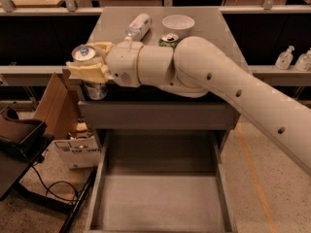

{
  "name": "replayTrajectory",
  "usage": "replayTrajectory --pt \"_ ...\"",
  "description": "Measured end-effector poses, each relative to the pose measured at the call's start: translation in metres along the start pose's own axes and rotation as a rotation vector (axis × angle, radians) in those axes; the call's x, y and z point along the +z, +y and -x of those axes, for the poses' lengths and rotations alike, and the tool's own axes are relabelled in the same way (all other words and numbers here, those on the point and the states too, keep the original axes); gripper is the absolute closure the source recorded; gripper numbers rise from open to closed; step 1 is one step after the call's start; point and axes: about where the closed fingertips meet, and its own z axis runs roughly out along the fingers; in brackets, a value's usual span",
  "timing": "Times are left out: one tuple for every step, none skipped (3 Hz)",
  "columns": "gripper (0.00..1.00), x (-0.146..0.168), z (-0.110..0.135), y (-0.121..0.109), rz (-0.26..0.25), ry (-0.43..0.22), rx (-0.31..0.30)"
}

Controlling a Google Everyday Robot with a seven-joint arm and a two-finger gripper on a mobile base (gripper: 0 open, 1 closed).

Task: Place redbull can into middle drawer

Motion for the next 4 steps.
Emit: replayTrajectory --pt "1.0 -0.016 -0.05 0.034 0.013 0.051 0.025" --pt "1.0 -0.04 -0.098 0.068 0.031 0.107 0.024" --pt "1.0 -0.062 -0.164 0.092 0.032 0.126 0.016" --pt "1.0 -0.066 -0.211 0.097 0.024 0.107 0.038"
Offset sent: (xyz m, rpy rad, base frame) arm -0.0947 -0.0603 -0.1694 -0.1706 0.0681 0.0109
